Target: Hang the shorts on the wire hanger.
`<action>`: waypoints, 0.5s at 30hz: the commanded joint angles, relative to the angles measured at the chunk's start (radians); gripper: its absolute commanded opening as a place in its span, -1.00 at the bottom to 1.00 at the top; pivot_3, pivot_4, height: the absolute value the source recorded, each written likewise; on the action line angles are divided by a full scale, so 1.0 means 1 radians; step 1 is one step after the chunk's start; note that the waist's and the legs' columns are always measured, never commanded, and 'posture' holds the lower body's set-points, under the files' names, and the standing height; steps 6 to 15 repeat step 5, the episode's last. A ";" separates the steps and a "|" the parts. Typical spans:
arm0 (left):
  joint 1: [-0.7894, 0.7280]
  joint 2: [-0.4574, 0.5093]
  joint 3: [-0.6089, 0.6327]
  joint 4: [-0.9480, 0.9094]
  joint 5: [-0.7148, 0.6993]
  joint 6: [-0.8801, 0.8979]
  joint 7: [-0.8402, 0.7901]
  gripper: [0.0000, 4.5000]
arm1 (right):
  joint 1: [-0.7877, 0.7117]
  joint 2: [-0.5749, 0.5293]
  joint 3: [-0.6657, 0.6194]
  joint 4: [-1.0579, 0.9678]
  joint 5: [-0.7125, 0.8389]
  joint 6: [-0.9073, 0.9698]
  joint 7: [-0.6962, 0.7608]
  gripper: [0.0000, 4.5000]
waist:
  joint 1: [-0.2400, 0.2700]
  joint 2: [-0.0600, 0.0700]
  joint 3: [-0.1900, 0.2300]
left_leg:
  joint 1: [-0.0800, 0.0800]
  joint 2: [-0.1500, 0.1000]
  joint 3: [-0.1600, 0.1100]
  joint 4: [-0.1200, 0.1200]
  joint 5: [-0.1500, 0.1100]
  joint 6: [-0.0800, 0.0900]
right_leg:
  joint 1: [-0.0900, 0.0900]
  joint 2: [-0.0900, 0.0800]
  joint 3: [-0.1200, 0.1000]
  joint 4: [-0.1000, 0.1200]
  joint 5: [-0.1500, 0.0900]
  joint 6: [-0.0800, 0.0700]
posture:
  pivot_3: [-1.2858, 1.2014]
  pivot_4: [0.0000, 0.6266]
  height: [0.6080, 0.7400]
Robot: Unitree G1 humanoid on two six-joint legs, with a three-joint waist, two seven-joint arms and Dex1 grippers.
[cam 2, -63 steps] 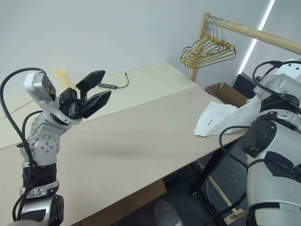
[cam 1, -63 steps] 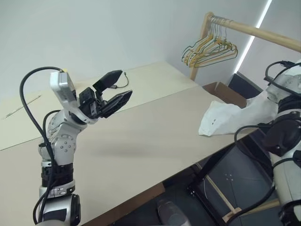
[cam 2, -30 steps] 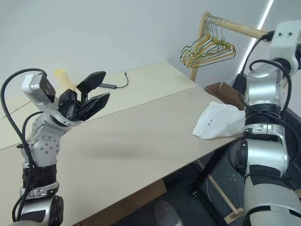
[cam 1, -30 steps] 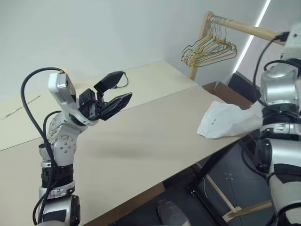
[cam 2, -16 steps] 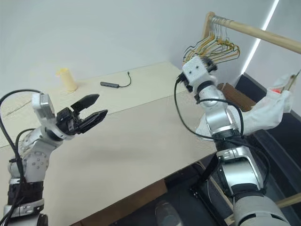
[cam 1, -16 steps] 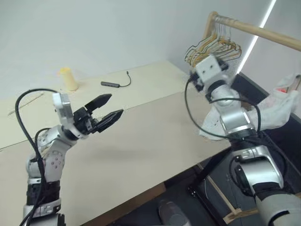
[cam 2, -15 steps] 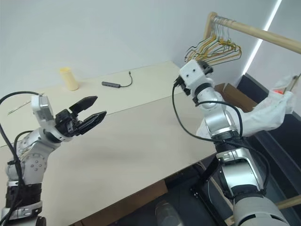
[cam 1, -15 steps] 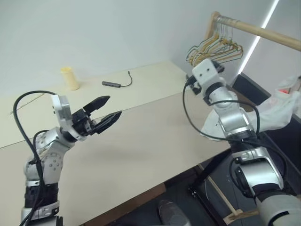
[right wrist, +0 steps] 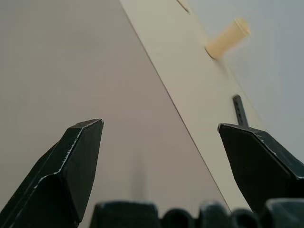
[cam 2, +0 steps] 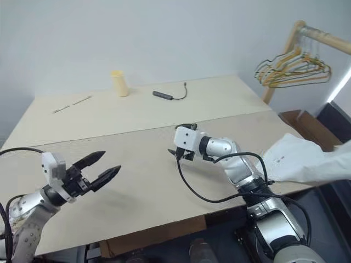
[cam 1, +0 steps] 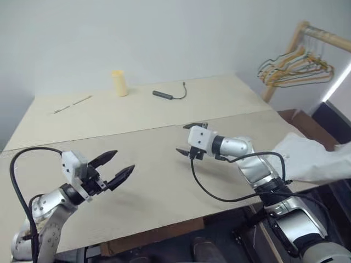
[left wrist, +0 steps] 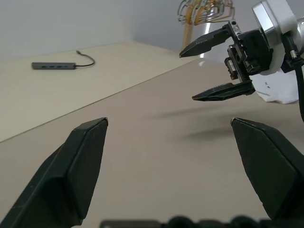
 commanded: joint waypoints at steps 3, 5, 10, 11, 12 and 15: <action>0.006 0.006 -0.008 -0.057 0.031 -0.006 0.035 1.00 | 0.003 0.008 0.005 -0.005 -0.032 -0.059 0.023 0.99 | 0.069 0.000 0.000 | 0.000 -0.001 0.001 0.000 0.002 -0.002 | 0.000 0.001 -0.002 0.001 0.000 -0.002 | 0.11 -1.00 1.00; 0.008 0.008 -0.011 -0.054 0.035 -0.008 0.036 1.00 | 0.004 0.014 0.003 0.002 -0.042 -0.064 0.023 0.99 | 0.082 0.000 0.000 | 0.001 -0.001 0.002 0.000 0.003 -0.002 | 0.000 0.002 -0.002 0.001 0.001 -0.003 | 0.11 -1.00 1.00; 0.008 0.008 -0.011 -0.054 0.035 -0.008 0.036 1.00 | 0.004 0.014 0.003 0.002 -0.042 -0.064 0.023 0.99 | 0.082 0.000 0.000 | 0.001 -0.001 0.002 0.000 0.003 -0.002 | 0.000 0.002 -0.002 0.001 0.001 -0.003 | 0.11 -1.00 1.00; 0.008 0.008 -0.011 -0.054 0.035 -0.008 0.036 1.00 | 0.004 0.014 0.003 0.002 -0.042 -0.064 0.023 0.99 | 0.082 0.000 0.000 | 0.001 -0.001 0.002 0.000 0.003 -0.002 | 0.000 0.002 -0.002 0.001 0.001 -0.003 | 0.11 -1.00 1.00; 0.008 0.008 -0.011 -0.054 0.035 -0.008 0.036 1.00 | 0.004 0.014 0.003 0.002 -0.042 -0.064 0.023 0.99 | 0.082 0.000 0.000 | 0.001 -0.001 0.002 0.000 0.003 -0.002 | 0.000 0.002 -0.002 0.001 0.001 -0.003 | 0.11 -1.00 1.00; 0.008 0.008 -0.011 -0.054 0.035 -0.008 0.036 1.00 | 0.004 0.014 0.003 0.002 -0.042 -0.064 0.023 0.99 | 0.082 0.000 0.000 | 0.001 -0.001 0.002 0.000 0.003 -0.002 | 0.000 0.002 -0.002 0.001 0.001 -0.003 | 0.11 -1.00 1.00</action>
